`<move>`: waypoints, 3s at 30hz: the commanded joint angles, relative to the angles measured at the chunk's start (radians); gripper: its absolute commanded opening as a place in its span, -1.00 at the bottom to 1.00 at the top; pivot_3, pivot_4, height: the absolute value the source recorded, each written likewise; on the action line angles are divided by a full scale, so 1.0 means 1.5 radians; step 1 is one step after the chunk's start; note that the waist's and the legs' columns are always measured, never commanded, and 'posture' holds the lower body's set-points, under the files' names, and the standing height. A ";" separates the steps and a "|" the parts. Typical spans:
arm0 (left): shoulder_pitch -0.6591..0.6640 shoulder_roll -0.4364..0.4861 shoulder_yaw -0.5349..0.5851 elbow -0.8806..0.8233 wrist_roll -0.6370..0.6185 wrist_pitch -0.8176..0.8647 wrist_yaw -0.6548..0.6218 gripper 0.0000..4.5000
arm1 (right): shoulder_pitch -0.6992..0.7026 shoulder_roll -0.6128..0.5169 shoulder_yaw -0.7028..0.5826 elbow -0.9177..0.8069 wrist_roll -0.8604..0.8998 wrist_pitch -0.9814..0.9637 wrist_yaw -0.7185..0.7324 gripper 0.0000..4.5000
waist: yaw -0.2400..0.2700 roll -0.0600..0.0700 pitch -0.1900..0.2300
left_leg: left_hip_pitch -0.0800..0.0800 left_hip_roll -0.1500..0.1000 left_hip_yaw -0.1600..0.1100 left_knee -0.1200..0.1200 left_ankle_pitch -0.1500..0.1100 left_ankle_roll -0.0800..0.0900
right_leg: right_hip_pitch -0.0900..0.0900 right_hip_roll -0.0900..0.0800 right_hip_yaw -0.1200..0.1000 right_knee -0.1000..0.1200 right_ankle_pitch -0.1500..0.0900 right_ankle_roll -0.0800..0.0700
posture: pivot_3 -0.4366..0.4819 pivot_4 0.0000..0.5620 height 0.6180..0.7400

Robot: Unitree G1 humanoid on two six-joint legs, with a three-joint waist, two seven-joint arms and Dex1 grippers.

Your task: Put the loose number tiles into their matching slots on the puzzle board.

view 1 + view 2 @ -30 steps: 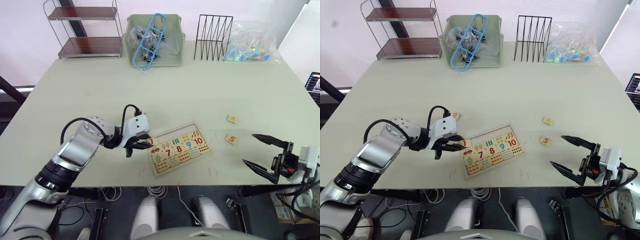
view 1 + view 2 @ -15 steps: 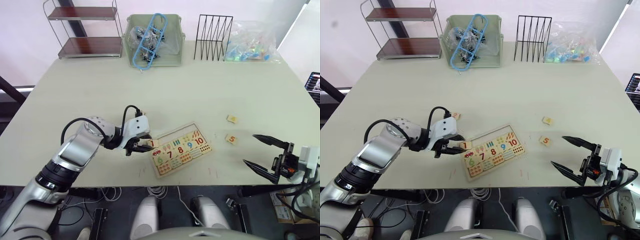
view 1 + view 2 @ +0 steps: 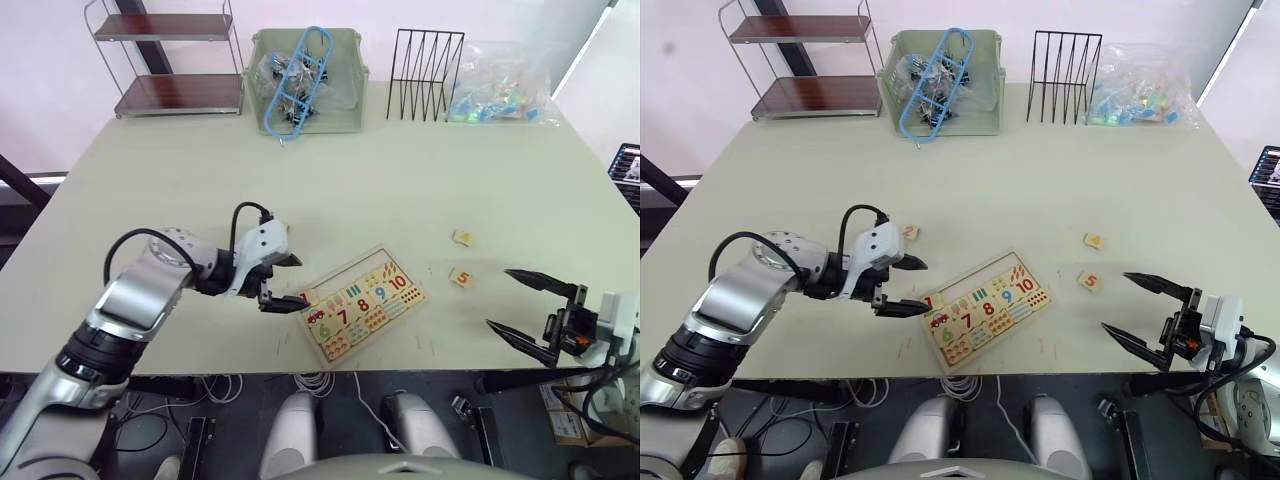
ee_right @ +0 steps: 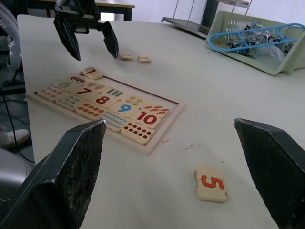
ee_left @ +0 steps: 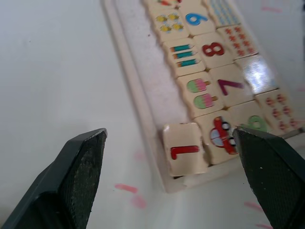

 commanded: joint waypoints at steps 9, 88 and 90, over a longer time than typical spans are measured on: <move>-0.001 -0.006 0.038 0.074 0.008 -0.082 0.023 0.71 | -0.013 -0.009 -0.007 0.005 0.007 -0.010 0.011 1.00 | 0.001 0.000 0.000 | 0.000 0.000 0.000 0.000 0.000 0.000 | 0.000 0.000 0.000 0.000 0.000 0.000 | -0.05 -0.47 1.00; 0.068 -0.068 -0.002 0.156 0.079 -0.297 -0.019 -0.94 | -0.018 -0.016 -0.008 0.007 0.008 -0.005 0.013 1.00 | 0.001 0.000 0.000 | 0.000 0.000 0.000 0.000 0.000 0.000 | 0.000 0.000 0.000 0.001 0.000 0.000 | -0.05 -0.47 1.00; 0.074 -0.066 0.002 0.152 0.076 -0.298 -0.019 -0.94 | -0.019 -0.016 -0.008 0.007 0.008 -0.005 0.013 1.00 | 0.001 0.000 0.000 | 0.000 0.000 0.000 0.000 0.000 0.000 | 0.000 0.000 0.000 0.001 0.000 0.000 | -0.05 -0.47 1.00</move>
